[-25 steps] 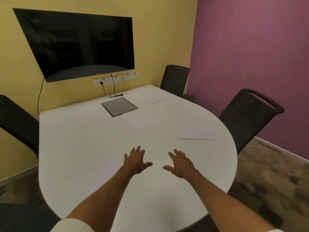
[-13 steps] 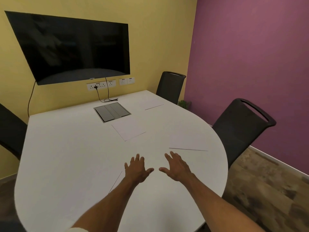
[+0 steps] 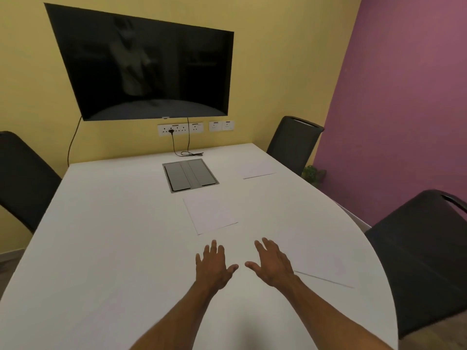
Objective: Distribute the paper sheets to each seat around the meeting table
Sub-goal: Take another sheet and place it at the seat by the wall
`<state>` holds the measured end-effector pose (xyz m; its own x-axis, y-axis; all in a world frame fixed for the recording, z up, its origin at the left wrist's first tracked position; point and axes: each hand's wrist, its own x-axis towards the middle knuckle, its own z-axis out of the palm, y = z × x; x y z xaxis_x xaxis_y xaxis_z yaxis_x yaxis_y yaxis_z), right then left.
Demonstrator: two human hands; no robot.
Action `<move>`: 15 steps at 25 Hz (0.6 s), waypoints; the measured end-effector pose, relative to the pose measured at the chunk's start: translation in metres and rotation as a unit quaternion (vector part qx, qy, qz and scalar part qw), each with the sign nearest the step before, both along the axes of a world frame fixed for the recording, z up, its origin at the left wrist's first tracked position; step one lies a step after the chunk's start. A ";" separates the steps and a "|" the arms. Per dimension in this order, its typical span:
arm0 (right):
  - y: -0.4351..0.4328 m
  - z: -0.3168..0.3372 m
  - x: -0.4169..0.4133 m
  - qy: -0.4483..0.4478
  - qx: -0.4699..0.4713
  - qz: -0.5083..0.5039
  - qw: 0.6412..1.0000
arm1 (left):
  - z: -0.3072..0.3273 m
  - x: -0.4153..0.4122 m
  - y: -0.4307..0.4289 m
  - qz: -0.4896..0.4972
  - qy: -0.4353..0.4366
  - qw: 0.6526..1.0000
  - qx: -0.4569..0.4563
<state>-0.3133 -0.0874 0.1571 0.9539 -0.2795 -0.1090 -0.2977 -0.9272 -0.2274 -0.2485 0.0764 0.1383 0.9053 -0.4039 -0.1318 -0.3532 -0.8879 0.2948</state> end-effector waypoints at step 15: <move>-0.072 -0.061 0.194 0.019 0.013 0.102 0.995 | -0.050 0.145 -0.050 0.157 0.036 0.987 0.009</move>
